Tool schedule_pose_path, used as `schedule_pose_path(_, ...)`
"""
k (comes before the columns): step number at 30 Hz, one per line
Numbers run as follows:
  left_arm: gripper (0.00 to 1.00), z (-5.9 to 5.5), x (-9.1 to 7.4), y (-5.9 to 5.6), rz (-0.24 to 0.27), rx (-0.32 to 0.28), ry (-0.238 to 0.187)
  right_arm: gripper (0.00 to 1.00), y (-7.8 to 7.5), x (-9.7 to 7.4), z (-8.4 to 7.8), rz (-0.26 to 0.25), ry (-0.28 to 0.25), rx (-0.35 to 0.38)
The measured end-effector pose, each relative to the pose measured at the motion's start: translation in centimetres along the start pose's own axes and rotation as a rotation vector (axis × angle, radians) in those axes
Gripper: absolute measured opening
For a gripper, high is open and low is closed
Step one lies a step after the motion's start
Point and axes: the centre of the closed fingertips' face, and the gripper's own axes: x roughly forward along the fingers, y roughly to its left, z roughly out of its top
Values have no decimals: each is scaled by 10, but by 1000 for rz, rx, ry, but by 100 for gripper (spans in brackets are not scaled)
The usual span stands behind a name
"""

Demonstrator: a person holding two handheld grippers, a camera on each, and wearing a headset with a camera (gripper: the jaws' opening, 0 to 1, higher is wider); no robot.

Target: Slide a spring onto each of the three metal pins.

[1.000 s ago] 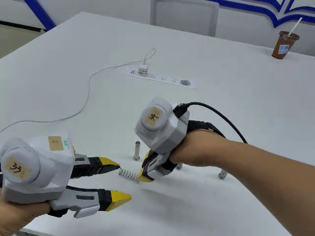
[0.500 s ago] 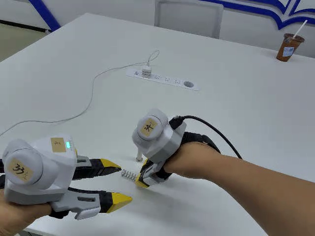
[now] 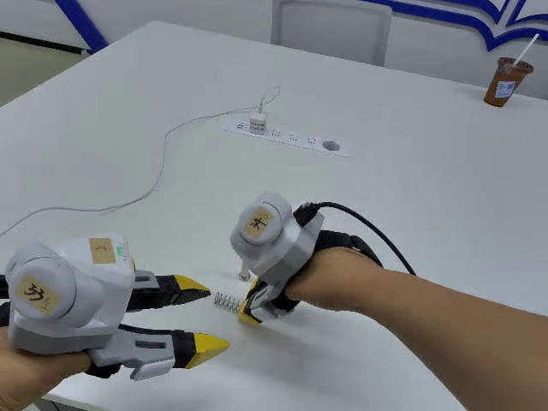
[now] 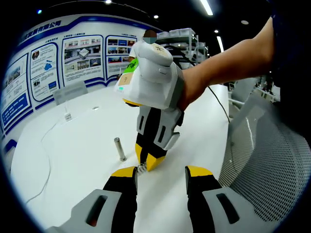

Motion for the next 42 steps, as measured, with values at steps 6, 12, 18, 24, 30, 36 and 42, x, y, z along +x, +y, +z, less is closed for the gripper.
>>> schedule_pose_path(6,40,-2,1,0,0,-1,7,12,4,-5,-5,14,15,-9)
schedule_pose_path(12,40,-3,6,-2,-13,10,20,11,9,-19,-11,21,25,-61)
schedule_pose_path(18,39,1,12,-2,-30,28,26,11,17,-42,-12,49,5,-125)
schedule_pose_path(24,38,7,20,-5,-53,47,22,11,25,-62,-16,60,-6,-188)
schedule_pose_path(30,34,10,25,-12,-82,75,22,12,36,-75,-15,76,-13,-261)
schedule_pose_path(36,29,14,28,-17,-101,96,17,12,40,-81,-14,83,-25,-288)
schedule_pose_path(42,22,17,31,-22,-118,117,14,12,47,-84,-15,99,-29,-319)
